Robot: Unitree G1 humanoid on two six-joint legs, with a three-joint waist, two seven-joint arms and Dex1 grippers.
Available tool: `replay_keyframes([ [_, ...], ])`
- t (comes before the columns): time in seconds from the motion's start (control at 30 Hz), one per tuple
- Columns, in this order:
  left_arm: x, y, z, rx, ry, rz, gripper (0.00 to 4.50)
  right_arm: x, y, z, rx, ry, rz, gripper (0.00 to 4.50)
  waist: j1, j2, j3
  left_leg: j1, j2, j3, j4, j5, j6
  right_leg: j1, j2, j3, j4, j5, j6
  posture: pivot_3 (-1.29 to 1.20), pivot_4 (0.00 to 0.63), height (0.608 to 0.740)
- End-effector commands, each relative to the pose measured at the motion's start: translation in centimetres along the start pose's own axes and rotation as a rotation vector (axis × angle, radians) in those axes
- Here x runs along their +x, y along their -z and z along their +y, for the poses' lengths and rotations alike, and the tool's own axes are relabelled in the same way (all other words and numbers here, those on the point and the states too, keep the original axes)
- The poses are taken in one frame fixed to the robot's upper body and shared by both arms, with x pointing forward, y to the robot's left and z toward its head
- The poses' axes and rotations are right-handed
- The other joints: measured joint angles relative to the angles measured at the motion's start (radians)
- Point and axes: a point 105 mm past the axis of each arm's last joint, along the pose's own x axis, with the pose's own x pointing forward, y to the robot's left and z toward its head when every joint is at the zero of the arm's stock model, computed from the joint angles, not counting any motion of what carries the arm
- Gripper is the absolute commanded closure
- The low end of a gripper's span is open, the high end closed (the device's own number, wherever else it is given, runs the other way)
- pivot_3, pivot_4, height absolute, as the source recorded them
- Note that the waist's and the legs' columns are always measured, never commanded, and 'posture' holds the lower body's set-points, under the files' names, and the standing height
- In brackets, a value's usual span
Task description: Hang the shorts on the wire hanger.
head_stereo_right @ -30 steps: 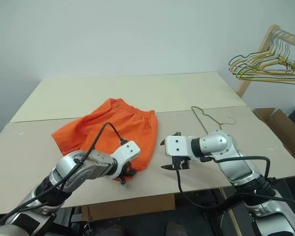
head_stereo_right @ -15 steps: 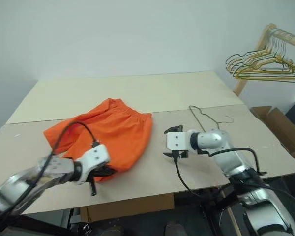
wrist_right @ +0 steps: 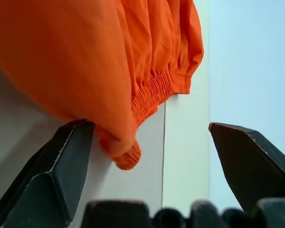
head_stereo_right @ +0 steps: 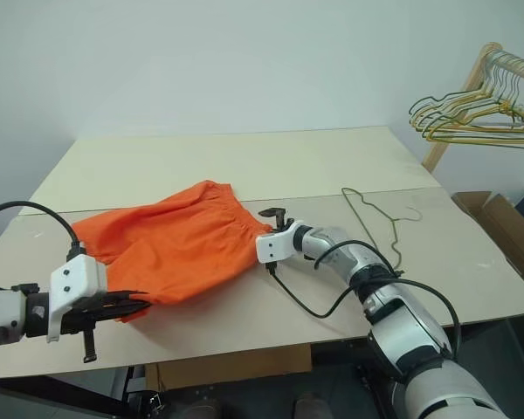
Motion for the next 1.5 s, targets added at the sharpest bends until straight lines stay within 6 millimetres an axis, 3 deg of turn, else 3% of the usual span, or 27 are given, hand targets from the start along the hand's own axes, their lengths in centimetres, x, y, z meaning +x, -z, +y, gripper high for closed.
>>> replay_keyframes([
  [0.03,-0.4,-0.9,0.0,0.045,-0.03,-0.02,4.5,0.2,-0.9,-1.2,-0.036,0.012,-0.072,0.56,0.0,0.0,0.0,0.001,0.0,0.0,0.0,0.0,0.0,0.0,0.0,0.0,0.001,0.0,0.0,0.09,0.0,0.74],
  [0.4,-0.7,-0.3,0.0,0.035,-0.037,-0.015,4.5,0.7,-1.7,-0.7,-0.072,-0.027,-0.128,4.4,-0.003,0.0,0.0,0.003,0.001,0.0,-0.002,0.0,0.0,0.0,0.001,0.0,0.004,-0.002,-0.003,0.09,0.0,0.74],
  [0.5,-0.7,-0.2,-0.1,0.034,-0.036,-0.014,4.5,0.1,-1.2,-0.5,-0.08,-0.04,-0.13,4.46,-0.003,0.0,0.0,0.003,0.001,0.0,-0.002,0.0,0.0,0.0,0.001,0.0,0.004,-0.002,-0.003,0.09,0.0,0.74],
  [0.73,-0.4,1.1,0.4,0.082,-0.021,0.03,4.5,-3.9,2.7,-1.3,-0.133,-0.052,-0.041,4.46,-0.003,0.001,0.0,0.003,0.001,0.0,-0.002,0.0,0.0,0.0,0.001,0.0,0.004,-0.002,-0.003,0.05,0.0,0.74],
  [0.87,1.1,1.6,2.0,0.158,-0.025,0.039,4.5,-7.3,4.8,-1.3,-0.156,-0.067,0.011,4.46,-0.001,0.001,0.001,0.004,0.001,0.0,-0.002,0.0,0.0,0.0,0.001,0.0,0.005,-0.002,-0.004,0.0,0.0,0.74],
  [1.03,3.2,0.5,4.9,0.245,-0.081,0.004,4.5,-10.8,5.7,-0.1,-0.127,-0.088,0.08,4.46,-0.006,0.001,0.0,0.003,0.001,0.0,-0.002,0.0,0.0,0.001,0.001,0.0,0.004,-0.002,-0.003,-0.04,0.0,0.74],
  [1.17,3.1,0.1,6.1,0.303,-0.073,0.003,4.5,-13.9,4.9,1.1,-0.094,-0.149,0.107,4.46,-0.023,0.001,0.0,0.003,0.001,0.0,-0.002,0.0,0.0,0.0,0.001,0.0,0.004,-0.002,-0.003,-0.06,0.0,0.74],
  [1.27,1.6,0.3,5.7,0.332,0.018,0.03,4.5,-16.5,2.5,2.1,-0.051,-0.252,0.028,4.46,-0.037,0.002,0.0,0.003,0.001,0.0,-0.002,-0.001,0.002,0.0,0.001,0.001,0.004,-0.003,-0.003,-0.07,0.0,0.74],
  [1.37,-0.2,0.9,4.6,0.338,0.147,0.07,4.5,-18.0,0.6,2.2,-0.006,-0.317,-0.036,4.46,-0.05,0.002,0.0,0.004,0.002,0.001,-0.002,-0.002,0.003,0.0,0.001,0.001,0.004,-0.004,-0.003,-0.07,0.0,0.74],
  [1.5,-2.1,1.8,3.9,0.366,0.228,0.137,4.5,-18.8,-0.5,1.9,0.032,-0.387,-0.073,4.46,-0.055,0.002,0.0,0.005,0.004,0.001,-0.002,-0.002,0.003,0.0,0.002,0.001,0.005,-0.005,-0.004,-0.06,0.0,0.74],
])
